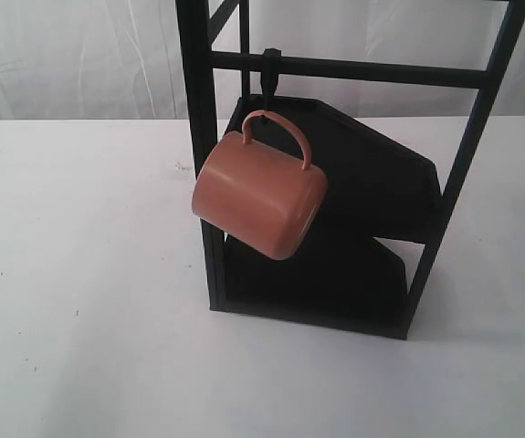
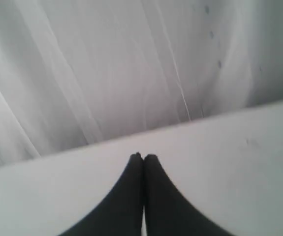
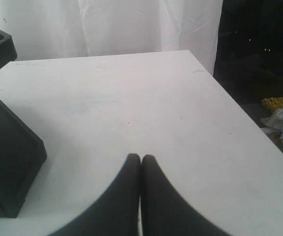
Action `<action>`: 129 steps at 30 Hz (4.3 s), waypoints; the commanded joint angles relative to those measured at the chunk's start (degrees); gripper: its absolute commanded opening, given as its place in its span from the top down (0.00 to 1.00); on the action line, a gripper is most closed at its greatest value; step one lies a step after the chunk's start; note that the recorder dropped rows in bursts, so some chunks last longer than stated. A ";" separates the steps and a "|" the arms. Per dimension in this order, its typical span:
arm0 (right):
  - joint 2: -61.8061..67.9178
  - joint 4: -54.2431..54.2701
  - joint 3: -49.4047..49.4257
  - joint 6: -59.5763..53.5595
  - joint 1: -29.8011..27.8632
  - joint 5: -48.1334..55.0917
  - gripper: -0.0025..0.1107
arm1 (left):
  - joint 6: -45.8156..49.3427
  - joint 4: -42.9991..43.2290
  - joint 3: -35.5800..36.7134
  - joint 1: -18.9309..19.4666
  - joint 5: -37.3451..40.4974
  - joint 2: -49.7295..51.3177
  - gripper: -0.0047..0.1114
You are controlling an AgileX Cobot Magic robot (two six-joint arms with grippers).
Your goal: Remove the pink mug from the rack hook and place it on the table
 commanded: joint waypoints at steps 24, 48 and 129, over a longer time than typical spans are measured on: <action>-0.18 0.24 0.07 -0.33 0.16 -0.50 0.98 | 0.40 -4.13 -13.51 -10.14 43.91 18.06 0.96; -0.18 0.24 0.07 -0.33 0.16 -0.50 0.98 | 63.65 -49.95 -26.28 -14.76 57.61 29.52 0.96; -0.18 0.24 0.07 1.64 0.16 -0.50 0.98 | 80.23 -63.07 -26.36 -28.67 27.29 50.87 0.43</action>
